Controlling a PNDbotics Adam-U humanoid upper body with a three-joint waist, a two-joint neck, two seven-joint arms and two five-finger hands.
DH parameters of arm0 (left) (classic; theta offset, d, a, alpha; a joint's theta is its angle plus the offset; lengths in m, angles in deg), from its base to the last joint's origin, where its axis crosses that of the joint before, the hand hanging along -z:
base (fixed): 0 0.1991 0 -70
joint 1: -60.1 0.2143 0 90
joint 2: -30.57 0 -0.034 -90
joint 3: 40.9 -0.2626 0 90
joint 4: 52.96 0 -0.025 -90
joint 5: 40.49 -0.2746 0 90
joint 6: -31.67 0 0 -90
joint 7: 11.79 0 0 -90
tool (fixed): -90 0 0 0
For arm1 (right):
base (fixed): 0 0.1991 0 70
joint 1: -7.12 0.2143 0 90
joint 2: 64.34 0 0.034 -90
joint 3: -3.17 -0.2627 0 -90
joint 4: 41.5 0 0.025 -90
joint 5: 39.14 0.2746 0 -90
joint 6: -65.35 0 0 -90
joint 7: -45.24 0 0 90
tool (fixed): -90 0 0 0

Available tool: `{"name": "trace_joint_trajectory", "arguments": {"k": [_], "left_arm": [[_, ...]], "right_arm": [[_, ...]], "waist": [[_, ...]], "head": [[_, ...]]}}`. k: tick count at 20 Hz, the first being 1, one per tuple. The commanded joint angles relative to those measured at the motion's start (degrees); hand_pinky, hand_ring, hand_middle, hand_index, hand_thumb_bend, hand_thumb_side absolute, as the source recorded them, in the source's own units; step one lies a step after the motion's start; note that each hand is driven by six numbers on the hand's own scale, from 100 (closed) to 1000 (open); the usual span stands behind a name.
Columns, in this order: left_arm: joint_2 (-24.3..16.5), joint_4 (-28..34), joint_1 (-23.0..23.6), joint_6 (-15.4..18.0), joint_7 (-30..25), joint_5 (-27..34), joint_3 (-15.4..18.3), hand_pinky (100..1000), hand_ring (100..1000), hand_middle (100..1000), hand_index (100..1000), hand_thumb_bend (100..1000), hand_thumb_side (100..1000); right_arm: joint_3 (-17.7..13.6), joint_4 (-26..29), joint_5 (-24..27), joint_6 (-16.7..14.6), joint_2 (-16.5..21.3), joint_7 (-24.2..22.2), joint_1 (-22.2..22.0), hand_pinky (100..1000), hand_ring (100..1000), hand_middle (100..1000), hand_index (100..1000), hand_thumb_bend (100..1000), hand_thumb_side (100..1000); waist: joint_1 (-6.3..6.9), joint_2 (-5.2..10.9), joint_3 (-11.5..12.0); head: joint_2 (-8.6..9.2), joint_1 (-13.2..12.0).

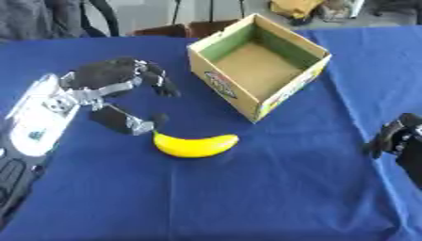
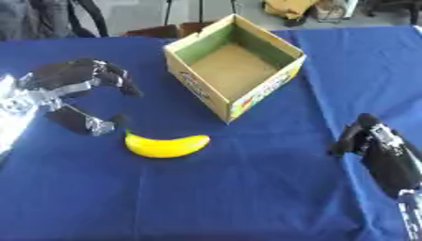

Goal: Pick up objects on the table and place them in the box.

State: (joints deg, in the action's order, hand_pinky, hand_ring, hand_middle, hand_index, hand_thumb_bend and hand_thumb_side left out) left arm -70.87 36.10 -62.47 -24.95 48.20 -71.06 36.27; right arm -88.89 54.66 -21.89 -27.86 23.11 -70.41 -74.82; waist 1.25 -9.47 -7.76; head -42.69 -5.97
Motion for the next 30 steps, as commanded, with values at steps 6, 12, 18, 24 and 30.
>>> {"name": "trace_joint_trajectory", "arguments": {"k": [6, 12, 18, 24, 30], "left_arm": [[1.5, -6.6, -4.6, 6.4, -1.6, -5.7, -1.7, 607, 572, 547, 762, 281, 520], [3.1, -11.0, -6.1, 8.6, 0.5, -10.0, -3.4, 596, 539, 527, 743, 278, 546], [3.9, -13.2, -6.1, 11.7, 1.2, -13.4, -5.3, 603, 552, 531, 744, 308, 627], [4.4, -14.4, -6.5, 13.5, 2.5, -16.2, -6.1, 611, 564, 542, 750, 350, 667], [5.5, -16.3, -6.5, 14.2, 4.9, -19.8, -6.4, 615, 569, 549, 758, 390, 666]], "right_arm": [[0.1, 1.5, 0.5, -0.1, 0.9, -0.4, 0.5, 510, 374, 317, 496, 100, 792], [0.2, 1.5, 0.7, -0.1, 0.8, -0.4, 0.7, 510, 373, 317, 496, 100, 791], [0.3, 1.6, 0.7, -0.2, 0.9, -0.5, 0.8, 510, 373, 317, 495, 100, 789], [0.4, 1.6, 0.8, -0.2, 0.8, -0.6, 0.8, 510, 372, 317, 495, 100, 789], [0.5, 1.6, 0.8, -0.3, 0.7, -0.7, 0.9, 510, 372, 317, 495, 100, 793]], "waist": [[-0.33, 0.84, -0.5], [-0.49, 0.7, -0.9], [-0.62, 0.67, -1.1], [-0.76, 0.62, -1.2], [-0.87, 0.5, -1.4]], "head": [[1.52, 0.0], [2.36, -0.1], [2.66, -0.2], [2.81, -0.5], [2.83, -1.0]]}}
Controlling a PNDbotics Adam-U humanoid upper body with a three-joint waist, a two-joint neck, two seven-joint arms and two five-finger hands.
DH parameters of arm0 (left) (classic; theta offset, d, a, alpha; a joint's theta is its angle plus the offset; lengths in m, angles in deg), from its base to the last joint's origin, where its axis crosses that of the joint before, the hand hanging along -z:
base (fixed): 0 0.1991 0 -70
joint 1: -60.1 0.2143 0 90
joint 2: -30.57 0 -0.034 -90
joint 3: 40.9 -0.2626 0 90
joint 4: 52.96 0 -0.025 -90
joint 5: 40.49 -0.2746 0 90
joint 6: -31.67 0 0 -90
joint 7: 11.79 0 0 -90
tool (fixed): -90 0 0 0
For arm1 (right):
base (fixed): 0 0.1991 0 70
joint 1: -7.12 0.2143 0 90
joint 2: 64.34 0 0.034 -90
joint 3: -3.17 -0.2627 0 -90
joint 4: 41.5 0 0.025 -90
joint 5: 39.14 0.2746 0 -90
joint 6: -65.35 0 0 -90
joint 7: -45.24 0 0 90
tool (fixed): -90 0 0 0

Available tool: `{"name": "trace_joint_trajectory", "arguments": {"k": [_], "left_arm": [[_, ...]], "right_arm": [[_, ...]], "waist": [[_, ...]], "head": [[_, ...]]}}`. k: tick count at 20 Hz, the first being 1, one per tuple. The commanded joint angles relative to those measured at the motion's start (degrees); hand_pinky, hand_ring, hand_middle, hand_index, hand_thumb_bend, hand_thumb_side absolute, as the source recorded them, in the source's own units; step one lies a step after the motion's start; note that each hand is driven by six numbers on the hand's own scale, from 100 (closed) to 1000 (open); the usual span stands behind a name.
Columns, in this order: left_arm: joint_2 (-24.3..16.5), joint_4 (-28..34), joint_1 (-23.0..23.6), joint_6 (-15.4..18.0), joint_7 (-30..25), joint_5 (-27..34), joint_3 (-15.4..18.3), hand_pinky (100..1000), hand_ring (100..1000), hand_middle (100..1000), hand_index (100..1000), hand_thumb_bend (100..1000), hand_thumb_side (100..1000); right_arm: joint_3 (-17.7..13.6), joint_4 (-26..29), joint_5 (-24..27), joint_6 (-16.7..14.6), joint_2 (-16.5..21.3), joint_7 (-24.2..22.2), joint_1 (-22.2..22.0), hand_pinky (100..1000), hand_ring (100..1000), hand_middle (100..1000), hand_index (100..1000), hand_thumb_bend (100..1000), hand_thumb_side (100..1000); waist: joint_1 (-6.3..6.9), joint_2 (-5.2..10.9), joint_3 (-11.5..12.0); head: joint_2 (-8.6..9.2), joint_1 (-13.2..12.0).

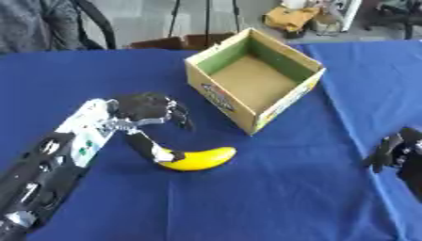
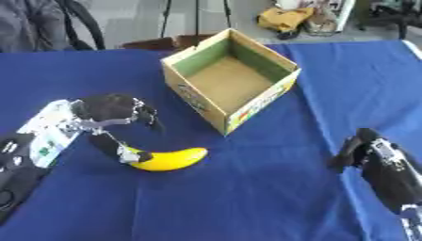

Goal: Pick up objects on the table and place them in the box.

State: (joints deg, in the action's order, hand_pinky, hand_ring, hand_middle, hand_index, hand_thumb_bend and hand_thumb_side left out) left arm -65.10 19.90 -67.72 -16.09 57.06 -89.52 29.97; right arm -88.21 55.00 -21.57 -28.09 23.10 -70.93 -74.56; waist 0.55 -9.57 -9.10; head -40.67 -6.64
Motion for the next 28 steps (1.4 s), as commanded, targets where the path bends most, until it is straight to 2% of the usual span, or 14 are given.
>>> {"name": "trace_joint_trajectory", "arguments": {"k": [1, 10, 28], "left_arm": [[-0.2, -0.4, -1.3, 5.5, -3.7, -1.9, -0.2, 615, 569, 549, 759, 385, 678], [0.6, -3.2, -0.9, 6.0, -2.4, -4.9, -0.3, 602, 556, 540, 753, 345, 745], [1.2, -4.5, -0.3, 5.8, -2.2, -6.5, -0.4, 584, 540, 526, 742, 317, 767]], "right_arm": [[-0.2, 1.3, 0.4, 0.0, 0.7, -0.2, 0.7, 510, 372, 317, 495, 100, 789], [-0.2, 1.3, 0.5, 0.0, 0.7, -0.1, 0.8, 510, 372, 317, 495, 100, 790], [-0.2, 1.3, 0.3, 0.2, 0.6, 0.0, 0.8, 509, 371, 317, 495, 100, 793]], "waist": [[-0.17, 0.58, -0.1], [-0.07, 0.53, -0.3], [0.16, 0.39, -0.5]], "head": [[0.82, -0.4], [0.83, -0.3], [0.65, -0.3]]}}
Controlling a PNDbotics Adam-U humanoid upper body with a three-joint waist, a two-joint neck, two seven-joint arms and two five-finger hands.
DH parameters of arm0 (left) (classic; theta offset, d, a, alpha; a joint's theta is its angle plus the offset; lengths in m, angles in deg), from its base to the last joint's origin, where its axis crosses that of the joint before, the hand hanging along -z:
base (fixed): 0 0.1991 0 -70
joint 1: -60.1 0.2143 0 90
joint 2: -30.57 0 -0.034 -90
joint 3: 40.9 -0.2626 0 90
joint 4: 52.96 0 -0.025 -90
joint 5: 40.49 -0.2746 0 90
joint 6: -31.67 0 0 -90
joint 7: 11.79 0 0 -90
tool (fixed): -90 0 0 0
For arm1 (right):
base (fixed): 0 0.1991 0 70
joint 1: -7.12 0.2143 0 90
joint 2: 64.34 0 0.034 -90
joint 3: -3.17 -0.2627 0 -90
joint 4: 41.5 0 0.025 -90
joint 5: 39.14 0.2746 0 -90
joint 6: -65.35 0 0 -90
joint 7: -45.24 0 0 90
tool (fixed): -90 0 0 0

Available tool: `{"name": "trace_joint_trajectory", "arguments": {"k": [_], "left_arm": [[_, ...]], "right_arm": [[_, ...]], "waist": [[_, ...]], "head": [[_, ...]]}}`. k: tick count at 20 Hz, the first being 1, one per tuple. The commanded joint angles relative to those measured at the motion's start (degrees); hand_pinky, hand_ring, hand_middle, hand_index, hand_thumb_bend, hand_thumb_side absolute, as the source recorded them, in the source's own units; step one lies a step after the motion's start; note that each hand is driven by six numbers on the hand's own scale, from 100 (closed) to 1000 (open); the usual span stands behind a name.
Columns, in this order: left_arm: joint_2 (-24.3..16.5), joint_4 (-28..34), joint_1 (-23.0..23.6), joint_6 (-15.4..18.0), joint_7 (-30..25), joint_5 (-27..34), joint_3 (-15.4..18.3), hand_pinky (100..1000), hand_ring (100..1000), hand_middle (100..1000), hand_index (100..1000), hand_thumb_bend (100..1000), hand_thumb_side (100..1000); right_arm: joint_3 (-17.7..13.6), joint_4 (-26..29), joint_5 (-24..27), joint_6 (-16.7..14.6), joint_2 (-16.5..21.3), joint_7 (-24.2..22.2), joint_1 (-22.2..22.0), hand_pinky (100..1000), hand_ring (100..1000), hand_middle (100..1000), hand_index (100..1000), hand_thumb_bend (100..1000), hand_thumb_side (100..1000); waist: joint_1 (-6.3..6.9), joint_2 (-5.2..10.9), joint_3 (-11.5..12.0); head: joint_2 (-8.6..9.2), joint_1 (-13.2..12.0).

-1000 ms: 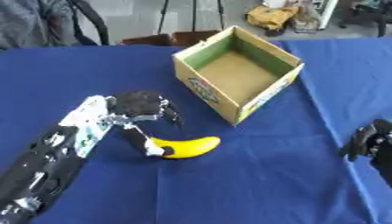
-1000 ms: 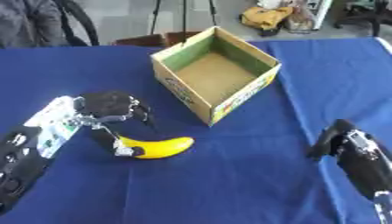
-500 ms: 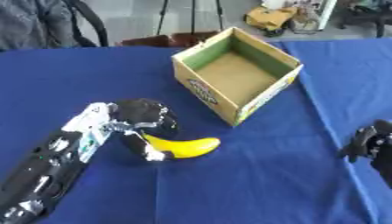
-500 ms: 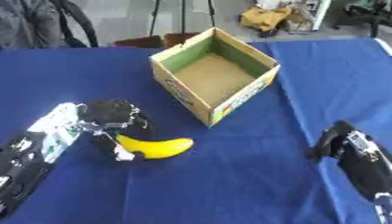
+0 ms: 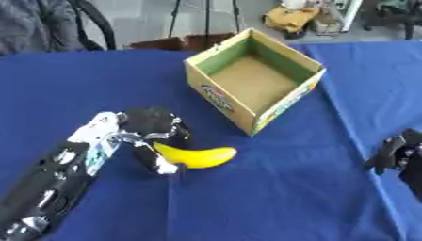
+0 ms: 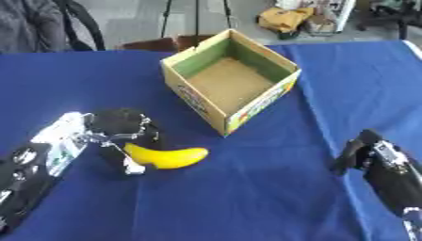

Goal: Pick up objects on the table and place them in the box.

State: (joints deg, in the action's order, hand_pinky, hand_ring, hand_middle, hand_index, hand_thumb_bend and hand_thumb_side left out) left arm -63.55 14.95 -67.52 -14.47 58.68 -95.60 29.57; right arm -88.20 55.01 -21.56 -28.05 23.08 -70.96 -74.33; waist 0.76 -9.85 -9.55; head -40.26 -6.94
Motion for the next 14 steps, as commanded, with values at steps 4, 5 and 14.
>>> {"name": "trace_joint_trajectory", "arguments": {"k": [4, 5, 14], "left_arm": [[-0.4, 0.3, -0.4, 4.3, -3.7, -1.0, -0.2, 581, 536, 522, 739, 319, 753], [-0.4, 0.3, -0.4, 4.4, -3.6, -1.2, -0.2, 579, 534, 520, 737, 320, 748], [-0.1, -0.6, -0.3, 4.7, -2.8, -2.9, -0.3, 556, 509, 492, 719, 235, 596]], "right_arm": [[-0.3, 1.3, 0.3, 0.1, 0.6, 0.0, 0.6, 509, 371, 317, 495, 100, 793], [-0.3, 1.3, 0.3, 0.1, 0.6, 0.0, 0.6, 509, 371, 317, 495, 100, 793], [-0.3, 1.2, 0.2, 0.2, 0.5, 0.0, 0.6, 509, 371, 317, 494, 100, 794]], "waist": [[-0.03, 0.68, -0.1], [-0.03, 0.67, -0.1], [-0.02, 0.6, -0.1]], "head": [[0.29, -0.1], [0.32, 0.0], [0.38, 0.0]]}}
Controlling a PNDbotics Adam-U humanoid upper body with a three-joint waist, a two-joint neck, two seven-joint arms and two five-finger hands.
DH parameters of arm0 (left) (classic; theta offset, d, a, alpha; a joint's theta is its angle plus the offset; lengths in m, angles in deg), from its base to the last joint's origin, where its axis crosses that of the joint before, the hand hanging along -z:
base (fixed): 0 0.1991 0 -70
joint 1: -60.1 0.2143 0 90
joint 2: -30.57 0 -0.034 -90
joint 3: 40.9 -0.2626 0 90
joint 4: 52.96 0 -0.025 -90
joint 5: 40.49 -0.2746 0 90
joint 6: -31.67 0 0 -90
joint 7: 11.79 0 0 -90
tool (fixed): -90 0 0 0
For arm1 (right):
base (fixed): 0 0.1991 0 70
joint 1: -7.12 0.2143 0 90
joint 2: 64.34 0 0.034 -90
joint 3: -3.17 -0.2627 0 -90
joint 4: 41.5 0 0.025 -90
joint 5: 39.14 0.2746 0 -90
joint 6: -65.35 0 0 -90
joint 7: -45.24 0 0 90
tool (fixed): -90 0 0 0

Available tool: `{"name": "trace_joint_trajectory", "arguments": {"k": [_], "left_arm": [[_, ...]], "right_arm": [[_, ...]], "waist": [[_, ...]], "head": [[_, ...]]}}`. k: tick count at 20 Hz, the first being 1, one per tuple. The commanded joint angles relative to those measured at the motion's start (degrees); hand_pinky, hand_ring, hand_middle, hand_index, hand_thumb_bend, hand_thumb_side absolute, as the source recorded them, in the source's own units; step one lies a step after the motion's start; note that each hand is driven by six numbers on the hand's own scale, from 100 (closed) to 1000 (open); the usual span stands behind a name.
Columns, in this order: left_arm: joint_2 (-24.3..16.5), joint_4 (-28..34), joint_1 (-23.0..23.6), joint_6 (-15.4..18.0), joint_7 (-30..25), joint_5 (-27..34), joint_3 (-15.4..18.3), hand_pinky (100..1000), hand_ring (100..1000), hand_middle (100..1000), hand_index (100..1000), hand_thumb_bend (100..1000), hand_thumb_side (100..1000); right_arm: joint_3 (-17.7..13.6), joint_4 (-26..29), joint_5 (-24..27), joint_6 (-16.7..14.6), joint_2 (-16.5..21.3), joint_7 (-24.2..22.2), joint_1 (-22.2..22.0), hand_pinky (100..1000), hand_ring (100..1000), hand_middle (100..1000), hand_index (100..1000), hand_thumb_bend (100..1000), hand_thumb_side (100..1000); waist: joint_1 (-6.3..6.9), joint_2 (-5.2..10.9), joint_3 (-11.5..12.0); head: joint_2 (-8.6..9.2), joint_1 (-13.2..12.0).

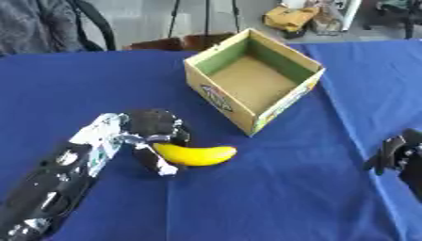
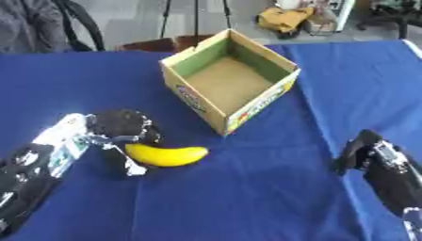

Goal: Pick up objects on the table and place them in the box.

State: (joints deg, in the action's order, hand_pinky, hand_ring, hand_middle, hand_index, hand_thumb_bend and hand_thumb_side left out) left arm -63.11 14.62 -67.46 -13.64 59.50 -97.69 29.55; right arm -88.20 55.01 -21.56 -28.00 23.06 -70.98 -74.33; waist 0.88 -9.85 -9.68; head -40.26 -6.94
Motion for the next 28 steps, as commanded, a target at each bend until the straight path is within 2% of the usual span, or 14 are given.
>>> {"name": "trace_joint_trajectory", "arguments": {"k": [1, 2, 7, 10, 28], "left_arm": [[-0.5, -0.3, -0.3, 3.8, -3.6, -0.9, -0.3, 552, 505, 487, 717, 221, 570], [-0.5, -0.4, -0.3, 3.7, -3.5, -1.0, -0.3, 550, 504, 486, 716, 215, 559], [-0.5, -0.6, -0.2, 3.0, -3.4, -1.2, -0.3, 542, 494, 472, 700, 130, 393], [-0.7, -0.2, -0.3, 2.7, -3.7, -0.6, -0.2, 541, 492, 470, 696, 100, 347], [-4.4, 6.0, -0.9, 0.1, -12.3, 13.5, 0.6, 538, 484, 461, 689, 100, 300]], "right_arm": [[-0.3, 1.2, 0.2, 0.1, 0.5, 0.0, 0.6, 509, 370, 317, 494, 100, 794], [-0.3, 1.2, 0.2, 0.1, 0.5, 0.1, 0.6, 509, 370, 317, 494, 100, 794], [-0.3, 1.2, 0.2, 0.1, 0.6, 0.1, 0.6, 509, 370, 317, 494, 100, 794], [-0.3, 1.2, 0.2, 0.1, 0.5, 0.1, 0.6, 509, 370, 317, 494, 100, 794], [-0.3, 1.2, 0.2, 0.0, 0.9, 0.0, 0.5, 509, 370, 317, 494, 100, 791]], "waist": [[-0.15, 0.6, 0.0], [-0.14, 0.6, 0.0], [-0.15, 0.59, 0.0], [-0.13, 0.58, 0.0], [-0.02, 0.96, 0.1]], "head": [[0.4, 0.0], [0.42, 0.0], [0.48, 0.0], [0.47, 0.1], [0.49, 0.3]]}}
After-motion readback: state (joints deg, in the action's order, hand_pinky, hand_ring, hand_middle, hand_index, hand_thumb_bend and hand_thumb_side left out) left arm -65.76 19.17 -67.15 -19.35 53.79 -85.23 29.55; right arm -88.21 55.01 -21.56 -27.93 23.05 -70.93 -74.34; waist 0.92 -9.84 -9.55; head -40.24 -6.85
